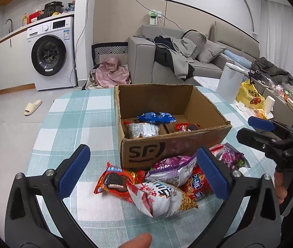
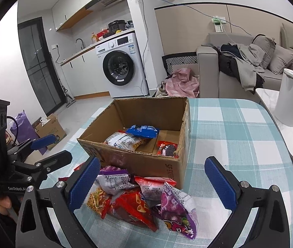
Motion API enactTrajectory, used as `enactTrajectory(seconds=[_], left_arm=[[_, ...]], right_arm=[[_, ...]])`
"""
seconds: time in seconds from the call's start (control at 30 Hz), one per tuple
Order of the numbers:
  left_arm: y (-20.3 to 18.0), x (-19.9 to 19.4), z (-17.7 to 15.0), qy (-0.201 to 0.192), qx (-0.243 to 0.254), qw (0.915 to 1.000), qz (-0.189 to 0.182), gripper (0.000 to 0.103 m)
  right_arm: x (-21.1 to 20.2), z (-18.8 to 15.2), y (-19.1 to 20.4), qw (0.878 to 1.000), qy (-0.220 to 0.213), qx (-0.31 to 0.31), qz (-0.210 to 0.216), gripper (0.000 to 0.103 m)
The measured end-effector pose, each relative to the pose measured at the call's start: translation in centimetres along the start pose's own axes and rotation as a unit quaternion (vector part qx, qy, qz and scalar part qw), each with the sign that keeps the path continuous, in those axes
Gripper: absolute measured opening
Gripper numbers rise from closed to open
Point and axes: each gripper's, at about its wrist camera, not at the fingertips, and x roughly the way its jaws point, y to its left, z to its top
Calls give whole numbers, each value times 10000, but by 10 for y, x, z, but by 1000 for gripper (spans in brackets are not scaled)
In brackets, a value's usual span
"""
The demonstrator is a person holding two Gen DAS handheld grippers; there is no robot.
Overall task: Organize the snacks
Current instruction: 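Withdraw both tools from the box toward the remaining snack pile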
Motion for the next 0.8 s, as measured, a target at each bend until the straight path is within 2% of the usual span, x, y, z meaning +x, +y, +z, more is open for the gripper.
enactTrajectory(seconds=[0.27,0.6,0.8], left_arm=[[-1,-12,-15,66,-23,10000,25,103],[0,-9,-34,271,-35,9996,57,103],[0,-7,-37,328,-53,9994,85,103]], right_arm=[[-8,-17,-6,9999,126,87,-77,103],[-12,-41,-13,9991,336,157,-205,103],[-10,-43,-18,9987,390,183,-267,103]])
